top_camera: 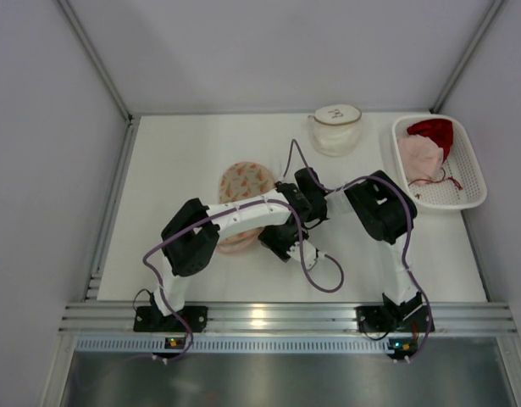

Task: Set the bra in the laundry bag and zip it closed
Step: Zip the zipper on the laundry bag.

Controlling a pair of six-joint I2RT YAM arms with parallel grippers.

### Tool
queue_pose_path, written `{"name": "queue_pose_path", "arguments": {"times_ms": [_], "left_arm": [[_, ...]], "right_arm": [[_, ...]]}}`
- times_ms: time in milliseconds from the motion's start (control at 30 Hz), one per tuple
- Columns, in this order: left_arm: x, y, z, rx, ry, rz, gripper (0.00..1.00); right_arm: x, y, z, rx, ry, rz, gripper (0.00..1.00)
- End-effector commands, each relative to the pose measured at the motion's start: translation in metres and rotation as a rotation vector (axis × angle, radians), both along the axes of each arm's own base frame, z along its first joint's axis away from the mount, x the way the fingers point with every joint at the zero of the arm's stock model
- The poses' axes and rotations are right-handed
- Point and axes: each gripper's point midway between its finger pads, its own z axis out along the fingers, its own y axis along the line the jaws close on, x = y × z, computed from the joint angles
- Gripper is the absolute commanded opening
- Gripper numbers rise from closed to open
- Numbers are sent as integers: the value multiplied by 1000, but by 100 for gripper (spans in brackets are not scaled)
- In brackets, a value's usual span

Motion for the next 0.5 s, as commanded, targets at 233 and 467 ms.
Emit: {"name": "queue_pose_path", "arguments": {"times_ms": [233,467], "left_arm": [[15,11,1,81,-56,10,39],[15,16,2,91,-58,4,8]], "right_arm": [[-10,-2,-14,-85,109,-15,0],[-9,-2,-15,-82,105,-14,0]]}}
